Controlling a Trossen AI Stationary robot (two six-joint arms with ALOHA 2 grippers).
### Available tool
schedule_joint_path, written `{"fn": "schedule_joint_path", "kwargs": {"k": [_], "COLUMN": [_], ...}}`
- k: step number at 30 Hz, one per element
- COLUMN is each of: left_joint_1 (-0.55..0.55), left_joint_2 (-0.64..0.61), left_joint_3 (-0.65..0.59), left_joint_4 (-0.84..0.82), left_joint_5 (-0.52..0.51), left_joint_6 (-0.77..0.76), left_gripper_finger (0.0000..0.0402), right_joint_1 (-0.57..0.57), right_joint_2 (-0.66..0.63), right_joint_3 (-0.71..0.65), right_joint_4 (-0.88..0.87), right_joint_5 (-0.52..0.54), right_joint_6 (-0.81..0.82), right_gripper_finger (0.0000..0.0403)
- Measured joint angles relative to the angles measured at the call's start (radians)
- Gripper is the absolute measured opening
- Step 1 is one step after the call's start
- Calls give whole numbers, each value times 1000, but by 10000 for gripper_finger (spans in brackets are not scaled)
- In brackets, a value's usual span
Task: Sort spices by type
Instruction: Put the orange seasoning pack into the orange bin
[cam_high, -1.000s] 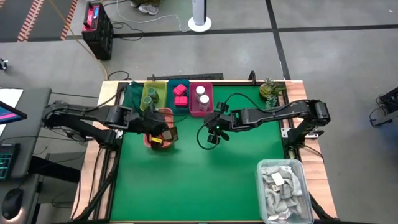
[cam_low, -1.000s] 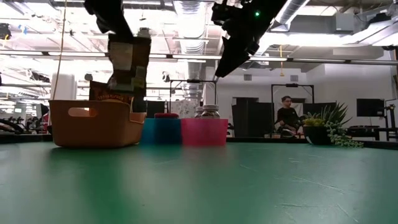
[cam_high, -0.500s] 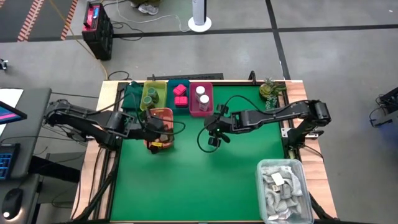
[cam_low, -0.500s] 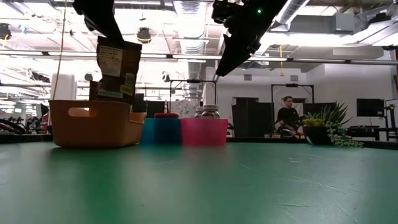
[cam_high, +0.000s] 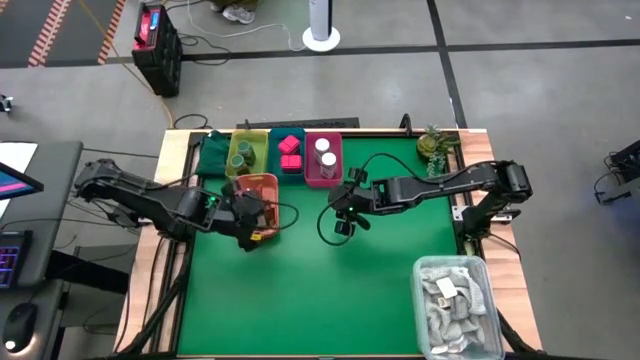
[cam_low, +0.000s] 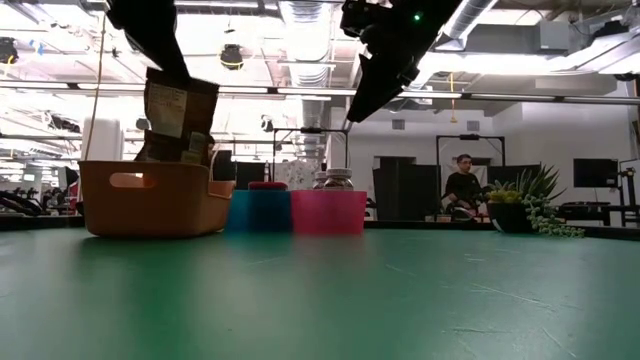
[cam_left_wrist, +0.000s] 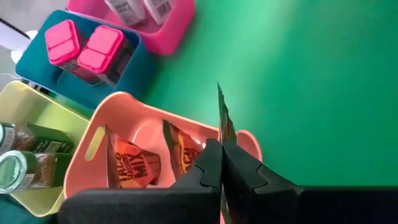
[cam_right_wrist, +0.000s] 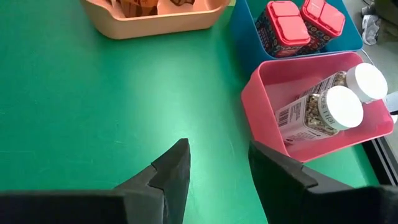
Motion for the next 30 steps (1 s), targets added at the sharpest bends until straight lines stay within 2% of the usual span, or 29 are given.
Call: {"fn": "schedule_joint_path", "kwargs": {"k": [13, 20, 30], "left_joint_1": [-9, -18, -20], "left_joint_2": [97, 59, 13], "left_joint_3": [-9, -139, -259], "left_joint_4": [-12, 109, 122], "left_joint_5": [-5, -3, -5], "left_joint_6": [1, 4, 4], "left_gripper_finger": [0, 0, 0], "right_joint_1": [33, 32, 32], "right_joint_2": [0, 0, 0], "right_joint_3": [0, 0, 1], "right_joint_4": [-1, 1, 19], "right_joint_5": [-2, -2, -2], "right_joint_6": [0, 0, 0], "right_gripper_finger": [191, 191, 191]}}
